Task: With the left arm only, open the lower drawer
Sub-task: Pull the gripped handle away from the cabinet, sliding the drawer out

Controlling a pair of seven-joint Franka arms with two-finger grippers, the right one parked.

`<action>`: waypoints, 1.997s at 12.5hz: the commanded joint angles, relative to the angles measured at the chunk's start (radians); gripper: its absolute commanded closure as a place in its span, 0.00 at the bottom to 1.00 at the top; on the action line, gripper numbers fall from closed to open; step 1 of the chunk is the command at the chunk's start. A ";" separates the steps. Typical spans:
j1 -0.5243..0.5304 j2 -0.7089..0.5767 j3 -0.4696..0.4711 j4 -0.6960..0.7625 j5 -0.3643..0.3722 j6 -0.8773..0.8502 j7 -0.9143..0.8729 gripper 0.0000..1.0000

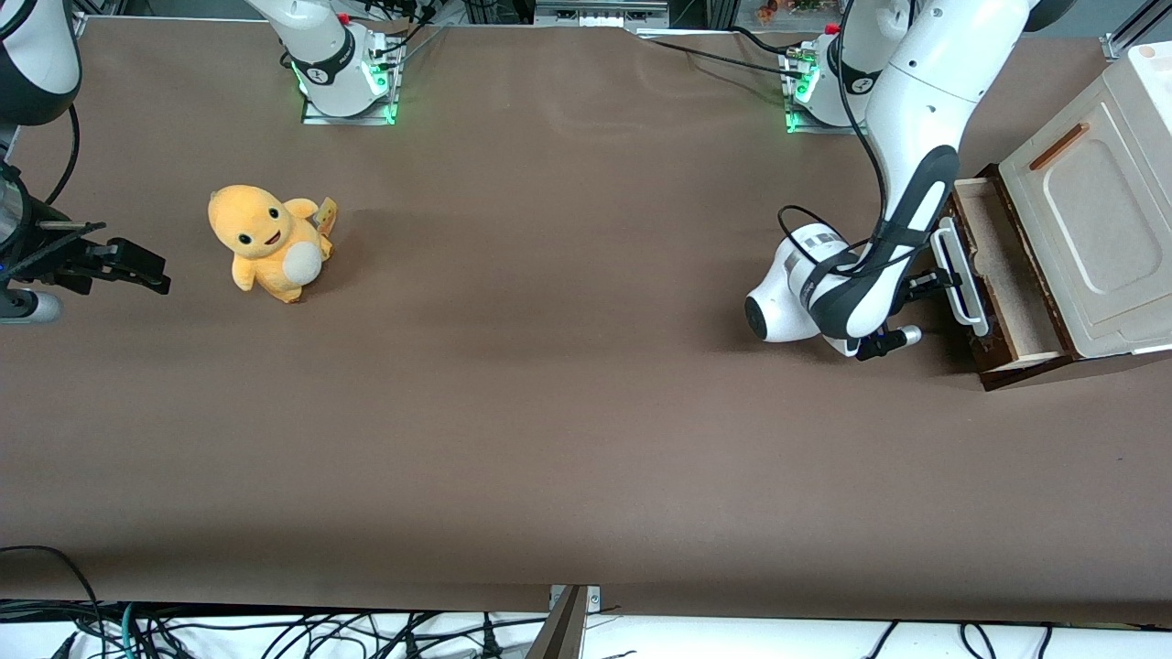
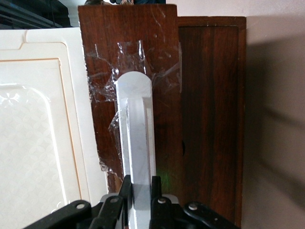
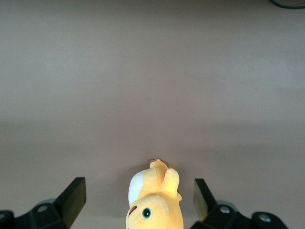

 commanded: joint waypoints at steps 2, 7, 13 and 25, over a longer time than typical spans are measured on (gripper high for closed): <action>-0.021 -0.003 -0.021 0.032 -0.081 -0.063 0.012 0.95; -0.021 0.000 -0.021 0.035 -0.081 -0.063 0.012 0.95; -0.021 0.005 -0.021 0.037 -0.085 -0.063 0.012 0.96; -0.030 0.006 -0.021 0.052 -0.107 -0.063 0.011 0.95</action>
